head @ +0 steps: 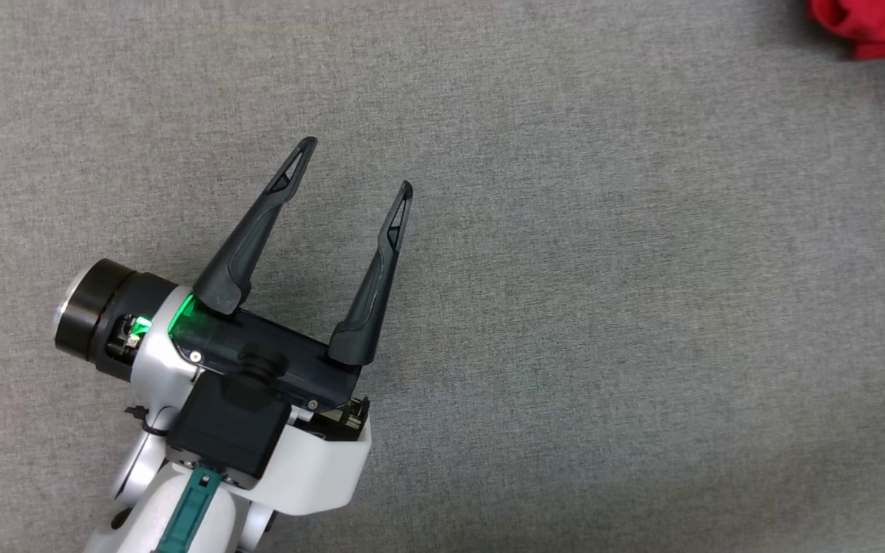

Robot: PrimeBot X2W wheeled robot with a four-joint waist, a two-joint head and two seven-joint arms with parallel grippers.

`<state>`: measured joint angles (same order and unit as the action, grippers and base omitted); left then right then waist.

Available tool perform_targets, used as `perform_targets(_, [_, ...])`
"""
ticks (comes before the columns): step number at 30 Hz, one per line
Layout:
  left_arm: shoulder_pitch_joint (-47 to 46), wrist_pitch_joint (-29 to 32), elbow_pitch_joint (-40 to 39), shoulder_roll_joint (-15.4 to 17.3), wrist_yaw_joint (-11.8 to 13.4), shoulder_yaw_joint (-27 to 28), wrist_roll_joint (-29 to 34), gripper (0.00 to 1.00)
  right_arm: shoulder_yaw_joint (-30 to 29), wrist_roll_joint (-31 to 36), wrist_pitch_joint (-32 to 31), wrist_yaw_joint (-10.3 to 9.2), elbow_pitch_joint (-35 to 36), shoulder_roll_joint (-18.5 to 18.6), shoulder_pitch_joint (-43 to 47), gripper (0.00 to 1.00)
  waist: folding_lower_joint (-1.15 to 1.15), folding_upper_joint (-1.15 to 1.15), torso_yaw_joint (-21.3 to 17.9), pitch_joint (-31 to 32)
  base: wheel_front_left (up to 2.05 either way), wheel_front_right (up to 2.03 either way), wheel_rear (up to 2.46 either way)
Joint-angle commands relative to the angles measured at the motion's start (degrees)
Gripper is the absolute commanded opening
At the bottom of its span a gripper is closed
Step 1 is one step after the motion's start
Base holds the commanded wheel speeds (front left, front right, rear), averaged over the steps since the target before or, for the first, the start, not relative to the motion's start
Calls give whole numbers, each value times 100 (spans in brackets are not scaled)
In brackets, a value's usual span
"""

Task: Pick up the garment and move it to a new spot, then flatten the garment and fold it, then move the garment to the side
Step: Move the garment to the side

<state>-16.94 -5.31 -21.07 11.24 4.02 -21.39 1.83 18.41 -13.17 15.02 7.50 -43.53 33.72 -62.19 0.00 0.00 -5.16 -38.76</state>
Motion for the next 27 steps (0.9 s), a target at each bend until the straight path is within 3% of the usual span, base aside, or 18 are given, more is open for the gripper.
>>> perform_targets(1, [-104,3,-34,31,-23,19,12,100,57,65,18,-2,-23,119,-102,0,0,0,25,-43,0,0,0])
perform_targets(6, [-136,39,-70,81,-15,39,3,100,281,262,15,-3,-73,466,-360,0,0,0,36,-130,0,0,0])
perform_targets(11, [-162,64,-78,103,-12,17,11,100,579,499,14,-4,-67,563,-597,0,0,0,35,-170,0,0,0])
perform_targets(17, [-202,79,-69,120,-6,-22,5,100,787,922,11,-4,-307,646,-777,0,0,0,44,-183,0,0,0])
perform_targets(27, [-248,84,-31,102,2,-82,-58,100,617,1703,12,-4,-647,512,-870,0,0,0,15,-158,0,0,0])
